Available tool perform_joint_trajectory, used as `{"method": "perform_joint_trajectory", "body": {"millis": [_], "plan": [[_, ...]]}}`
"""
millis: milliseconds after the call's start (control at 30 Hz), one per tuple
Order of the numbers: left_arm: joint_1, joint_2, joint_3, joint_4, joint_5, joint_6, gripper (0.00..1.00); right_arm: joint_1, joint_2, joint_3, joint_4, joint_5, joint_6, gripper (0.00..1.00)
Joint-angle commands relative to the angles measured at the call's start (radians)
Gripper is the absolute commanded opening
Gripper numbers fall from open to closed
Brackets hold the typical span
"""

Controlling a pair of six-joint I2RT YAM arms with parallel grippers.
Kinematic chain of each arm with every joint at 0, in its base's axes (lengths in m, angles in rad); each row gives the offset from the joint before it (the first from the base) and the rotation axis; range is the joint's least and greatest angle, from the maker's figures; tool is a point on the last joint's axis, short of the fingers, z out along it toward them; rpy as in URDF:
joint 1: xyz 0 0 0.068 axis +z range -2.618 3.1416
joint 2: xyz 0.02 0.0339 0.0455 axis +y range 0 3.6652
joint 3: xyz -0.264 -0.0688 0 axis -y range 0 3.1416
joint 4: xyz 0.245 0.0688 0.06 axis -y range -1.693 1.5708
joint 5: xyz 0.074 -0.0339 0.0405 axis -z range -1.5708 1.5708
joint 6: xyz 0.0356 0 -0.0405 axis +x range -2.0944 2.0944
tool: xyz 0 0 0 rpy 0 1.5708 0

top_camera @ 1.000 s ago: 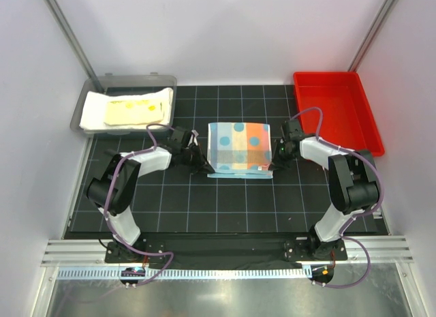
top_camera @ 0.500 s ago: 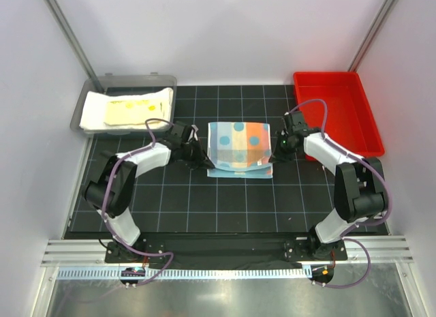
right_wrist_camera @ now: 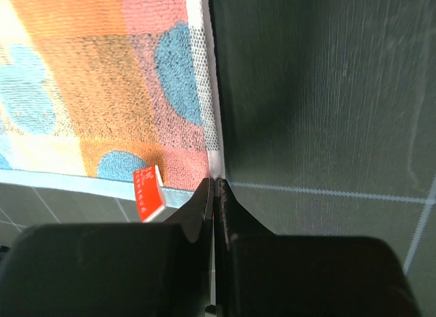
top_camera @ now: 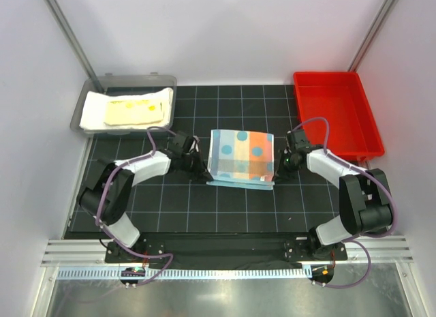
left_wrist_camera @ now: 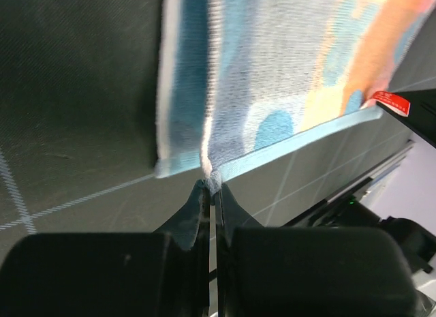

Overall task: Fold and stack the towels
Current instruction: Fold the towel

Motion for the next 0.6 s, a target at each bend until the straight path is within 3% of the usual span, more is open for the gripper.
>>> {"method": "perform_joint_trajectory", "body": {"millis": [0, 233, 467, 567], "plan": [[-0.005, 0.014, -0.026, 0.015, -0.038, 0.031, 0.0, 0.005, -0.025, -0.027, 0.062, 0.017, 0.0, 0.01], [-0.005, 0.006, -0.012, -0.009, -0.045, 0.045, 0.0, 0.004, -0.033, -0.027, 0.079, -0.006, 0.006, 0.01], [-0.007, -0.055, 0.221, -0.2, -0.052, 0.082, 0.0, 0.005, -0.111, 0.204, -0.105, 0.031, -0.022, 0.01], [-0.019, -0.092, 0.224, -0.247, -0.069, 0.093, 0.0, 0.005, -0.163, 0.158, -0.121, 0.012, -0.03, 0.01]]}}
